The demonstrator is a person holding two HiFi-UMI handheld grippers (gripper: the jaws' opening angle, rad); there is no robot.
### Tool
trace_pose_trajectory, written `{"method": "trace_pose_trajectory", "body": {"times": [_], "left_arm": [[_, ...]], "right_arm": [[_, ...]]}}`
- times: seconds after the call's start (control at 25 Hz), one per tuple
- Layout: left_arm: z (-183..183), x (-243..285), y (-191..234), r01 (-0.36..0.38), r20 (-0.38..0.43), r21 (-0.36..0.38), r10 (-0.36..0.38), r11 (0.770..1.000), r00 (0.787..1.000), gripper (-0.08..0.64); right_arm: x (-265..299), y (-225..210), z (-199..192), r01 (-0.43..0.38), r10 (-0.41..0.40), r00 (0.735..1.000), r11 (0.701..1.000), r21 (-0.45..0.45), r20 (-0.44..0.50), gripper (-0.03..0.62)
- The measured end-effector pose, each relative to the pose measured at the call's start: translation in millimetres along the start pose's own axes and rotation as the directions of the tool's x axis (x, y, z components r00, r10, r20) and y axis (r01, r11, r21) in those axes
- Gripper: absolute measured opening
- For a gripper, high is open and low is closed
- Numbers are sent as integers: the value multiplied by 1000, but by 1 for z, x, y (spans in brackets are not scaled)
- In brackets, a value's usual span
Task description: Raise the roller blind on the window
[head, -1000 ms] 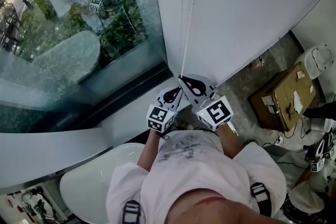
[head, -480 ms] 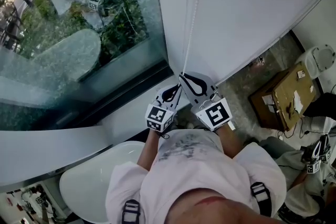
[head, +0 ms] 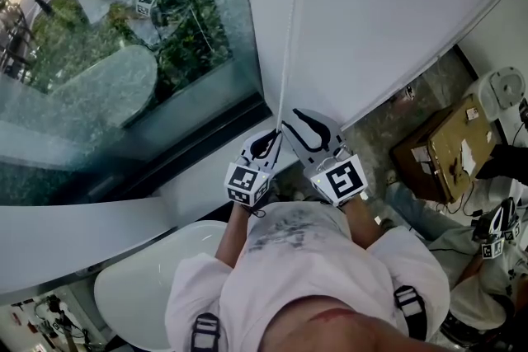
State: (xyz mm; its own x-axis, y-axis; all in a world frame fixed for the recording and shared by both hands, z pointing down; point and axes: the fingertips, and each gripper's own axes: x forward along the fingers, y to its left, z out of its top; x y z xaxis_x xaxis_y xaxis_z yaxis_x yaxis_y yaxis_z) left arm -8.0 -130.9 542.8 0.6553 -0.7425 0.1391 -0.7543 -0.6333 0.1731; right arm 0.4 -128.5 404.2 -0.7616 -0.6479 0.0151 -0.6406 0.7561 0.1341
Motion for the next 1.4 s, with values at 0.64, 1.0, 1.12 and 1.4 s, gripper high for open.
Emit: {"method": "trace_pose_trajectory", "body": {"times": [0.64,1.0,1.12,1.4], "left_arm": [[75,-48,1,-117,190,82,100,990,977,11],[98,-59,5,-154,233,115,124,981,965,6],[98,-67,-1,-159,227,119,129,980,965,6],[104,-76,-20,-156,236,110,127,982,963,6]], "right_arm": [[-13,16,-3,-11,11,1000,1000,-14,-5,76],[-8,13,-29,-21,24,999,998,60,-35,60],[-13,20,-33,-21,25,998,997,76,-49,60],[-27,30,-25,-34,37,999,997,69,-34,60]]}}
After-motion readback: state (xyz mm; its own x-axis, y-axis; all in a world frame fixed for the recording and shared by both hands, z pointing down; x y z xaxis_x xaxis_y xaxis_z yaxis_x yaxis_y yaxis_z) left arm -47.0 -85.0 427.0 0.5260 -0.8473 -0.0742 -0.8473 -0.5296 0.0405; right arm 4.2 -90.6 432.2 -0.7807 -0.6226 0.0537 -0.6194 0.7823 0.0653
